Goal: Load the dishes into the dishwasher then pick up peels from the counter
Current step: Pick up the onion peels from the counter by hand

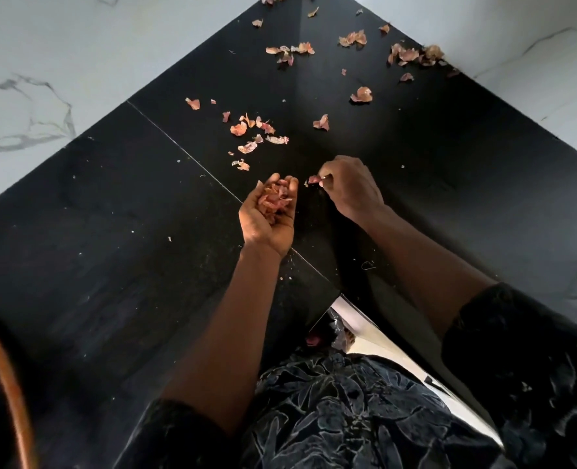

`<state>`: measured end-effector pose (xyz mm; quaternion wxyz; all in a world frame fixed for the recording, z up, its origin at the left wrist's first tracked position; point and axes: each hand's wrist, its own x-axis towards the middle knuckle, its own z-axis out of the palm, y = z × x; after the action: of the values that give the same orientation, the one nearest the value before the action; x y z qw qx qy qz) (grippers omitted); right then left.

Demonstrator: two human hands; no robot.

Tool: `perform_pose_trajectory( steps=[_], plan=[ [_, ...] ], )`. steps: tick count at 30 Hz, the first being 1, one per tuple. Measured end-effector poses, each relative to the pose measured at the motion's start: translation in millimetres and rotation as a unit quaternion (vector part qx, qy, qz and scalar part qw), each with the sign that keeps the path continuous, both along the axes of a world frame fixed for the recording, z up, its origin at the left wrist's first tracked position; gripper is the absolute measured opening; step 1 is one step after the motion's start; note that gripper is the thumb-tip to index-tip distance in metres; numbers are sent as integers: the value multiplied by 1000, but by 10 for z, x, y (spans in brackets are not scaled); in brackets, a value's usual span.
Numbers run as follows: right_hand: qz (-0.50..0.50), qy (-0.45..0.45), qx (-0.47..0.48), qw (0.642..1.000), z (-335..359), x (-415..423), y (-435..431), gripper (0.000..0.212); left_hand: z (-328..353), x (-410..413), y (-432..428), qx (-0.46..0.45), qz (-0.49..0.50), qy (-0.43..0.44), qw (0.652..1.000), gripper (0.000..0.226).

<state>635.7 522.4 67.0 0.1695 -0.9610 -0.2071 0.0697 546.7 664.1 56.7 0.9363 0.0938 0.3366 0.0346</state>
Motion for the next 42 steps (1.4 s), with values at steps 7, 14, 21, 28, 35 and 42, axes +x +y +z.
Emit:
perform_pose_trajectory(
  steps=[7, 14, 21, 28, 35, 42],
  plan=[
    [43, 5, -17, 999, 32, -62, 257, 36, 23, -167, 97, 7, 12, -9, 1000, 31],
    [76, 24, -76, 994, 82, -70, 426, 20, 17, -298, 194, 11, 26, -5, 1000, 31],
    [-54, 40, -24, 997, 24, -90, 53, 20, -21, -344, 248, 0, 13, -6, 1000, 31],
    [10, 51, 68, 996, 671, -310, 3, 11, 0, -275, -72, -9, -42, 44, 998, 31],
    [125, 32, 27, 991, 709, -740, 446, 17, 69, -43, -361, 58, -17, 53, 997, 65],
    [30, -47, 138, 989, 681, 181, 328, 18, 214, 77, -98, -37, -7, 20, 999, 30]
  ],
)
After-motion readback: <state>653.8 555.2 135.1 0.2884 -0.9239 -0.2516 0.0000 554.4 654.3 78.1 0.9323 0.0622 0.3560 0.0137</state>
